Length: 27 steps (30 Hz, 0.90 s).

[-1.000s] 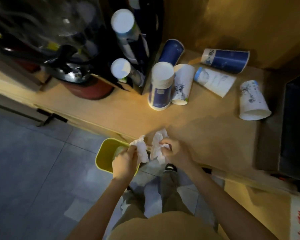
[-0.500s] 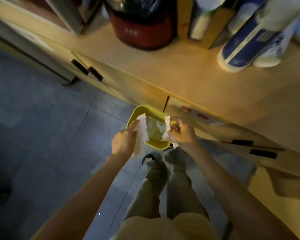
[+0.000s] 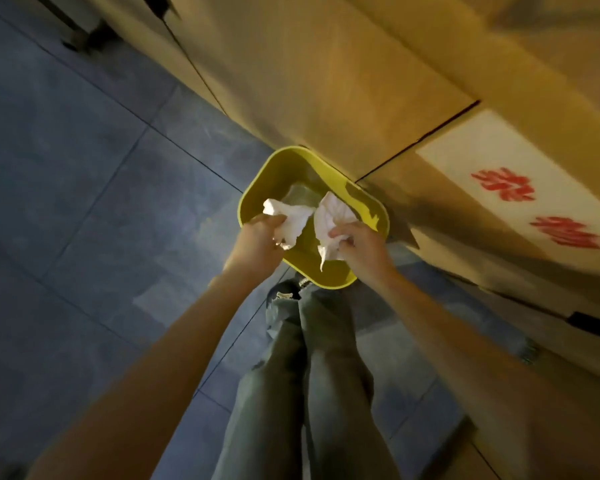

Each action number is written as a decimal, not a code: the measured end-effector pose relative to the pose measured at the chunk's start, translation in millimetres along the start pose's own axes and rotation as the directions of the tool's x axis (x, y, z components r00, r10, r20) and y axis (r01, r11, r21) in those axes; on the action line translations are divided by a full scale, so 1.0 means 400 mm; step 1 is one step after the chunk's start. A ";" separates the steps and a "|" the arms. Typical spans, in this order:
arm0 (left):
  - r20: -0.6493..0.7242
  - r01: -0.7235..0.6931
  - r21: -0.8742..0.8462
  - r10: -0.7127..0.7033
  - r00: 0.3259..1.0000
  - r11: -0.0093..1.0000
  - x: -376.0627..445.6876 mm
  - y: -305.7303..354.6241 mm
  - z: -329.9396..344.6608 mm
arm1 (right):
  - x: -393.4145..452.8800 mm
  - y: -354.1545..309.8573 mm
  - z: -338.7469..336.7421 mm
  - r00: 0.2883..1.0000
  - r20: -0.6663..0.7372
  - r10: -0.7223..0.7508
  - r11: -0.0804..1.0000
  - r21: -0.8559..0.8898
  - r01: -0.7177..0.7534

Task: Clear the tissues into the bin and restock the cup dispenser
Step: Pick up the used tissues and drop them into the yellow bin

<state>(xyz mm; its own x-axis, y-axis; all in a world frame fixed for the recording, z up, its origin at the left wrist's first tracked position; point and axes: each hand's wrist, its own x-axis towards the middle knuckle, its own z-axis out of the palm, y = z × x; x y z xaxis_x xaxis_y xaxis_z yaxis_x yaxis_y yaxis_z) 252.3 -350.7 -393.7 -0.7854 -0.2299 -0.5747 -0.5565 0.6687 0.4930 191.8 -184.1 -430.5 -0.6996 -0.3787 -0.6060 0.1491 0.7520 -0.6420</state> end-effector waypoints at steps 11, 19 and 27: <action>0.083 -0.022 0.529 -0.027 0.996 0.848 0.262 -0.159 0.263 | 0.286 0.270 0.207 0.971 0.209 0.115 0.947 -0.319 -0.043; 0.158 0.009 0.583 -0.125 0.979 0.812 0.351 -0.169 0.315 | 0.357 0.302 0.199 0.930 0.322 0.176 0.884 -0.467 -0.006; 0.134 -0.001 0.338 -0.047 0.990 0.941 0.196 -0.052 0.161 | 0.177 0.118 0.082 0.992 0.098 0.083 0.992 -0.108 -0.073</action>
<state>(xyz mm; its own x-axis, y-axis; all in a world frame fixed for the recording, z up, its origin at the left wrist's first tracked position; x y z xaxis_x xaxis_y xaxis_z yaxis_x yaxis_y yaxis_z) 220.0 -337.2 -491.1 -0.7149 -0.1643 -0.6797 -0.4312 0.8688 0.2435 172.2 -193.3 -518.9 -0.6131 -0.3657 -0.7002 0.1231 0.8314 -0.5419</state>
